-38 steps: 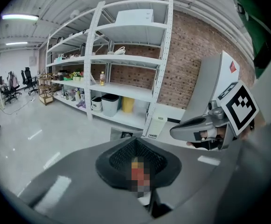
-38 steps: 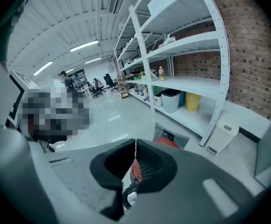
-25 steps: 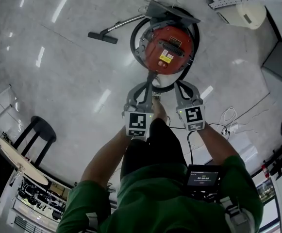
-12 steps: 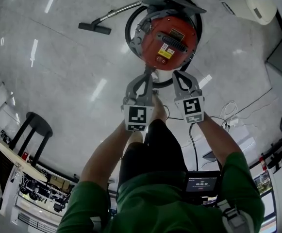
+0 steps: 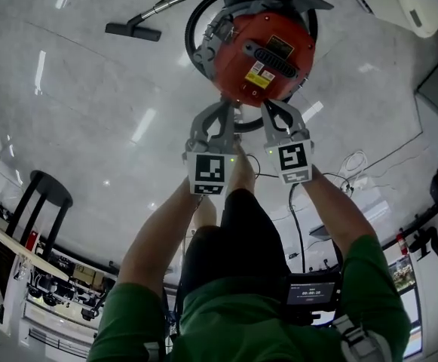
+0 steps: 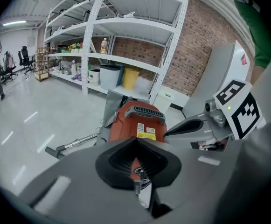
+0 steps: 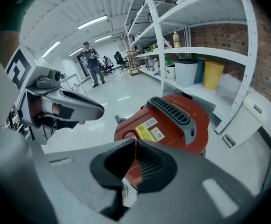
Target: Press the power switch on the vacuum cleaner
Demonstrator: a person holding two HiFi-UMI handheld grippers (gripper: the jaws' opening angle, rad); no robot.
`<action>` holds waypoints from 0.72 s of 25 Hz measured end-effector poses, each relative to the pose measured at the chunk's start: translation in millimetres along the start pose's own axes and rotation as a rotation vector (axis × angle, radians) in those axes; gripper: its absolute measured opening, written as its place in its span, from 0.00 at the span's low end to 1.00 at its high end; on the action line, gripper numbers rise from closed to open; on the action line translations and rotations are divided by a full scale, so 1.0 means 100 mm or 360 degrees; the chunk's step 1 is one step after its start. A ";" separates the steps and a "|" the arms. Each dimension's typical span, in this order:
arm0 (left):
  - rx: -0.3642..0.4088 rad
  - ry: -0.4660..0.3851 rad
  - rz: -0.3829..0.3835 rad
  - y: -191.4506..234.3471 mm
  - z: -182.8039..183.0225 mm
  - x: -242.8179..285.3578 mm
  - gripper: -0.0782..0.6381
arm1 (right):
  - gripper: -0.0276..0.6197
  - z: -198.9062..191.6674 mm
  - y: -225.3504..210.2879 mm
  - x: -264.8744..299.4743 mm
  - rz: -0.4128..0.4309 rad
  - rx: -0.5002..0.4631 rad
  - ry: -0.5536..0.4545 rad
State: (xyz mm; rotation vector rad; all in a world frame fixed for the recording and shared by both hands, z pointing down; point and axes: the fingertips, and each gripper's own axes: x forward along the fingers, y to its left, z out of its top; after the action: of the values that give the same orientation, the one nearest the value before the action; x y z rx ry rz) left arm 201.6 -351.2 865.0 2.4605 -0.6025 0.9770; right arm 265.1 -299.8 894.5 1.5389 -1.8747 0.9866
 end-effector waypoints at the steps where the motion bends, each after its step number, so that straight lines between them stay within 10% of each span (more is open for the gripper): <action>1: 0.0002 0.0005 -0.0002 0.01 -0.02 0.04 0.12 | 0.05 -0.02 -0.01 0.04 0.0000 -0.0002 0.0009; 18: -0.0034 0.0046 -0.0016 0.10 -0.16 0.20 0.12 | 0.05 -0.13 -0.03 0.27 -0.0009 0.0013 0.0073</action>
State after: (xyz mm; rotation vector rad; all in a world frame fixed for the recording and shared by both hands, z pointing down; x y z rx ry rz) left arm 201.2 -355.6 892.5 2.4243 -0.5872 0.9955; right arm 261.0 -305.3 923.8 1.5130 -1.8359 1.0195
